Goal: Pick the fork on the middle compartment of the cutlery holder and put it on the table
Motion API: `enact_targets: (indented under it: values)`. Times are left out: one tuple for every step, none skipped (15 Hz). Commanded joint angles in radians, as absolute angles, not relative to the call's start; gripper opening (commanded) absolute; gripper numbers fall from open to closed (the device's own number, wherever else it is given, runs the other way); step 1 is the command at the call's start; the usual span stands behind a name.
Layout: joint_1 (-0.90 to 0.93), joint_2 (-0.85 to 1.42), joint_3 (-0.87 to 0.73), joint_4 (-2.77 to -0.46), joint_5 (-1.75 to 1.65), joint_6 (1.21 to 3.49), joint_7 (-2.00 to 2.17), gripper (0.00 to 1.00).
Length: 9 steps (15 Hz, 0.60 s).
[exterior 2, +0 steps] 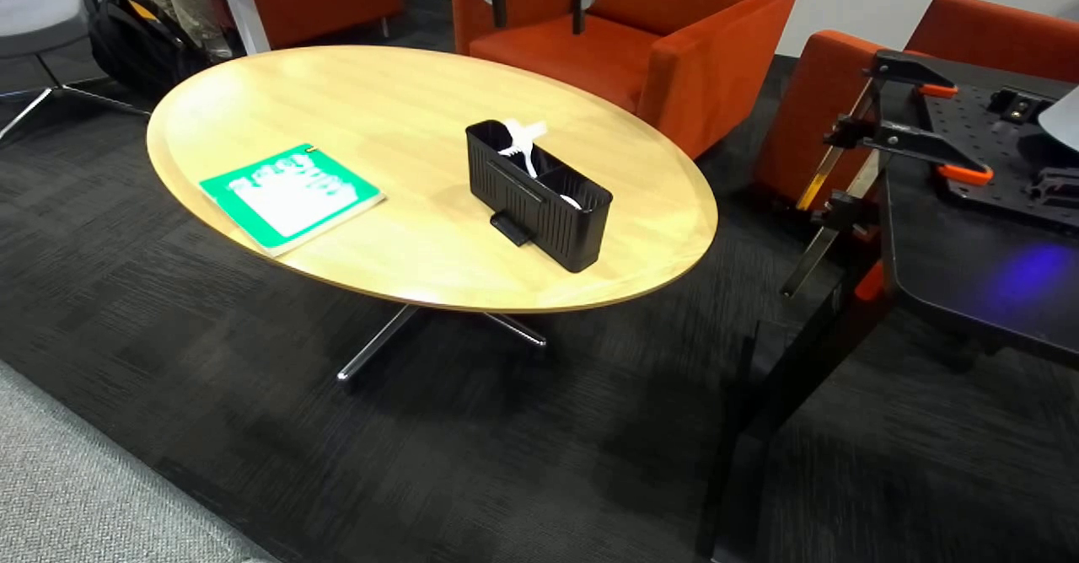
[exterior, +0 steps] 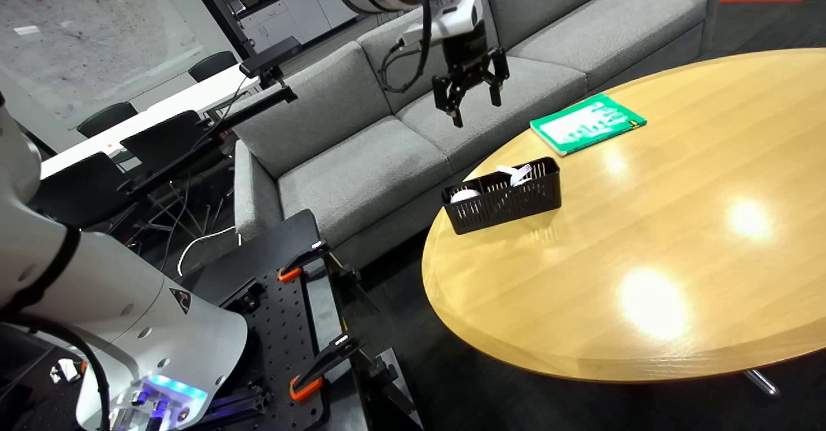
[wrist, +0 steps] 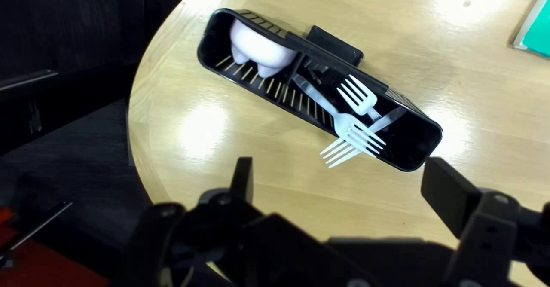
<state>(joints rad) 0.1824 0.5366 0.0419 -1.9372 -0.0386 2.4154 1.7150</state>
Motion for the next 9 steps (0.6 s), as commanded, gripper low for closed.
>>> enact_targets:
  values:
    - [0.237, 0.696, -0.017, -1.754, -0.031, 2.351, 1.787, 1.00]
    - [0.246, 0.728, -0.027, -1.723, -0.031, 2.344, 1.796, 1.00]
    - [0.255, 0.761, -0.036, -1.692, -0.034, 2.330, 1.802, 1.00]
    - [0.261, 0.788, -0.042, -1.664, -0.033, 2.312, 1.806, 1.00]
    - [0.265, 0.812, -0.045, -1.639, -0.031, 2.289, 1.806, 1.00]
    - [0.268, 0.835, -0.050, -1.615, -0.032, 2.264, 1.803, 1.00]
    - [0.269, 0.855, -0.052, -1.594, -0.032, 2.242, 1.803, 1.00]
    - [0.268, 0.874, -0.052, -1.575, -0.030, 2.223, 1.800, 1.00]
    - [0.267, 0.892, -0.054, -1.557, -0.029, 2.209, 1.798, 1.00]
